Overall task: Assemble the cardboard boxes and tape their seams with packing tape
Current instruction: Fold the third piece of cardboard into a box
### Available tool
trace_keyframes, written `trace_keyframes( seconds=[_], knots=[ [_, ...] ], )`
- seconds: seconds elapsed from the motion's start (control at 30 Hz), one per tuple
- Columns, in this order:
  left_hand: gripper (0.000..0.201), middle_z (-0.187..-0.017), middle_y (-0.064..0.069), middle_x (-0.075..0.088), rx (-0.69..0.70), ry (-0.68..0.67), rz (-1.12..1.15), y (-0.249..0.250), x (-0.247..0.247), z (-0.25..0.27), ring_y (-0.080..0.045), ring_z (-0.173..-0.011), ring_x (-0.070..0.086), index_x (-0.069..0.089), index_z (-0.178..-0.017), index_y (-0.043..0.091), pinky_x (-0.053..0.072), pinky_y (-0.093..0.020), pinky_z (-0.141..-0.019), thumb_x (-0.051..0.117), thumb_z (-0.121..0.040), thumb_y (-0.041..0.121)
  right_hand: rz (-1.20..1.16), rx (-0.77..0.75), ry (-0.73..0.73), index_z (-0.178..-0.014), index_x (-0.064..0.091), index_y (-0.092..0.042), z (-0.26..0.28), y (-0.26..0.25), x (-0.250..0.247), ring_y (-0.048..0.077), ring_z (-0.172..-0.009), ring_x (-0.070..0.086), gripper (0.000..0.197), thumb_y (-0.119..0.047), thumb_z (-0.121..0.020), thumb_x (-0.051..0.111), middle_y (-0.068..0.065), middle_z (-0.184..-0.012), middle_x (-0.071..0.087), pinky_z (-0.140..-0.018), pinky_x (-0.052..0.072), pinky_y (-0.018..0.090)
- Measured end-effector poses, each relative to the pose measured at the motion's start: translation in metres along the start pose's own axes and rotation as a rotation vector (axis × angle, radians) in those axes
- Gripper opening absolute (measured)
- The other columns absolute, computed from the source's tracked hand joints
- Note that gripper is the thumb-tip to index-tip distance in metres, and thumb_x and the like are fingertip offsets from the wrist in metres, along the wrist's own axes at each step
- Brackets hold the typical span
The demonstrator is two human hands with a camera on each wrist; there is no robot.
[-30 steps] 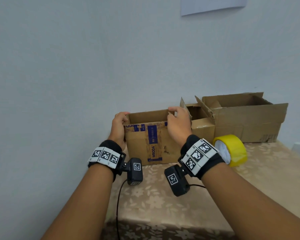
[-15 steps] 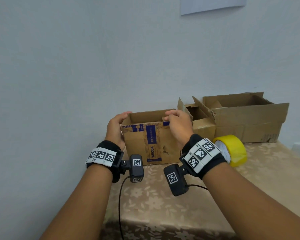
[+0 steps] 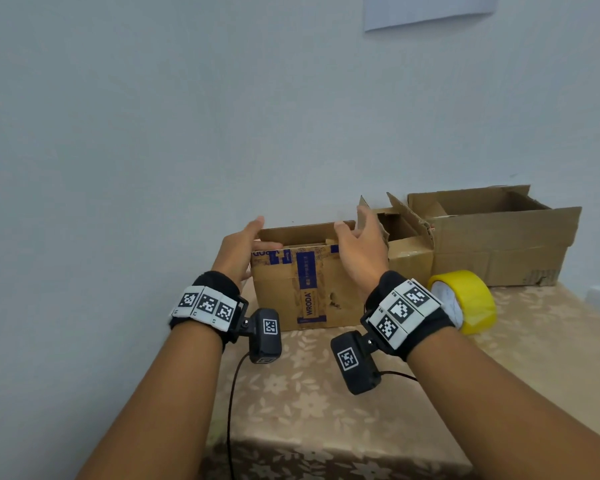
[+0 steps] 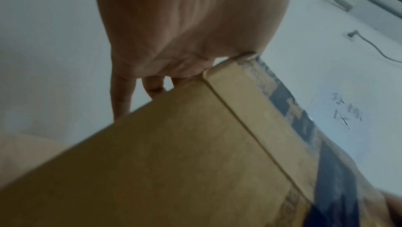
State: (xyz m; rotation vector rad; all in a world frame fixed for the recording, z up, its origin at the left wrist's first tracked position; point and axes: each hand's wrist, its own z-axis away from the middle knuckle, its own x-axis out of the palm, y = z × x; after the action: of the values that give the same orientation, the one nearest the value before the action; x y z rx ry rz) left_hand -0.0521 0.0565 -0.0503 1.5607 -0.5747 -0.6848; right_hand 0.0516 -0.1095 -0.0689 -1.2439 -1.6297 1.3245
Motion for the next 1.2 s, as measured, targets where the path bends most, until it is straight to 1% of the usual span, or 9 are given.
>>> trace_keyframes(
  seconds=[0.1,0.2,0.37,0.47,0.53,0.67,0.8,1.07,1.2],
  knots=[
    [0.065,-0.094,-0.01,0.079,0.036,0.036,-0.029,-0.003,0.004,-0.002,-0.025,-0.094,0.073,0.066,-0.114,0.009,0.053,-0.041,-0.077,0.044,-0.098,0.069,0.053,-0.017,0.047,-0.128,0.058,-0.017,-0.001,0.004,0.003,0.016,-0.106,0.059,0.042,-0.05,-0.102,0.056,-0.001,-0.108,0.061,-0.083,0.045,0.026],
    [0.063,-0.083,-0.01,0.077,0.185,0.168,-0.171,-0.016,0.01,-0.005,-0.03,-0.087,0.074,0.074,-0.092,-0.001,0.057,-0.05,-0.091,0.065,-0.09,0.061,0.065,-0.029,0.062,-0.104,0.064,-0.016,-0.003,0.012,0.006,0.018,-0.103,0.062,0.049,-0.063,-0.094,0.059,0.007,-0.115,0.064,-0.09,0.051,0.033],
    [0.041,-0.073,-0.006,0.072,0.26,0.289,-0.331,-0.023,0.013,-0.011,-0.021,-0.075,0.068,0.065,-0.067,0.009,0.055,-0.035,-0.078,0.078,-0.087,0.042,0.215,-0.044,0.048,-0.09,0.057,-0.02,0.004,0.021,0.006,0.015,-0.117,0.04,0.026,-0.043,-0.1,0.062,0.001,-0.124,0.046,-0.096,0.037,0.03],
    [0.037,-0.078,-0.001,0.072,0.228,0.252,-0.359,-0.025,0.013,-0.011,-0.018,-0.079,0.068,0.065,-0.072,0.014,0.052,-0.033,-0.078,0.08,-0.085,0.045,0.284,-0.071,-0.014,-0.074,0.055,-0.023,0.005,0.02,0.002,0.014,-0.102,0.05,0.03,-0.028,-0.103,0.062,-0.009,-0.098,0.052,-0.072,0.041,0.012],
    [0.033,-0.085,0.001,0.073,0.197,0.227,-0.353,-0.027,0.013,-0.012,-0.016,-0.084,0.068,0.066,-0.08,0.016,0.053,-0.035,-0.081,0.081,-0.085,0.046,0.276,-0.073,-0.026,-0.091,0.062,-0.017,0.001,0.022,0.0,0.01,-0.097,0.049,0.014,-0.022,-0.103,0.061,-0.012,-0.097,0.05,-0.058,0.038,0.005],
    [0.023,-0.103,-0.007,0.073,0.142,0.156,-0.224,-0.028,0.013,-0.011,-0.022,-0.093,0.072,0.067,-0.099,0.019,0.059,-0.043,-0.088,0.08,-0.089,0.035,0.309,-0.097,-0.053,-0.135,0.057,-0.016,0.0,0.024,0.002,0.013,-0.117,0.052,0.03,-0.014,-0.105,0.056,0.002,-0.139,0.052,-0.082,0.039,0.008],
    [0.014,-0.111,-0.012,0.074,0.09,0.073,-0.153,-0.026,0.014,-0.008,-0.024,-0.096,0.073,0.07,-0.11,0.018,0.06,-0.045,-0.092,0.069,-0.098,0.025,0.304,-0.082,-0.083,-0.137,0.057,-0.011,0.001,0.025,0.003,0.013,-0.117,0.052,0.03,-0.01,-0.108,0.049,0.006,-0.141,0.053,-0.057,0.039,-0.002],
    [0.008,-0.112,0.005,0.07,0.422,0.134,-0.674,-0.013,0.018,-0.005,-0.012,-0.107,0.056,0.076,-0.096,0.024,0.039,-0.026,-0.09,0.068,-0.097,0.021,0.311,-0.089,-0.075,-0.133,0.061,-0.01,0.002,0.021,0.005,0.02,-0.125,0.056,0.029,-0.013,-0.11,0.045,0.007,-0.138,0.056,-0.085,0.043,0.021],
    [0.021,-0.105,0.012,0.063,0.548,0.138,-0.866,-0.004,0.026,-0.002,-0.015,-0.112,0.047,0.071,-0.093,0.037,0.036,-0.033,-0.094,0.07,-0.089,0.017,0.293,-0.113,-0.071,-0.131,0.065,-0.01,0.004,0.019,0.002,0.015,-0.114,0.058,0.028,-0.018,-0.109,0.049,0.006,-0.131,0.062,-0.067,0.038,0.002]
  ],
)
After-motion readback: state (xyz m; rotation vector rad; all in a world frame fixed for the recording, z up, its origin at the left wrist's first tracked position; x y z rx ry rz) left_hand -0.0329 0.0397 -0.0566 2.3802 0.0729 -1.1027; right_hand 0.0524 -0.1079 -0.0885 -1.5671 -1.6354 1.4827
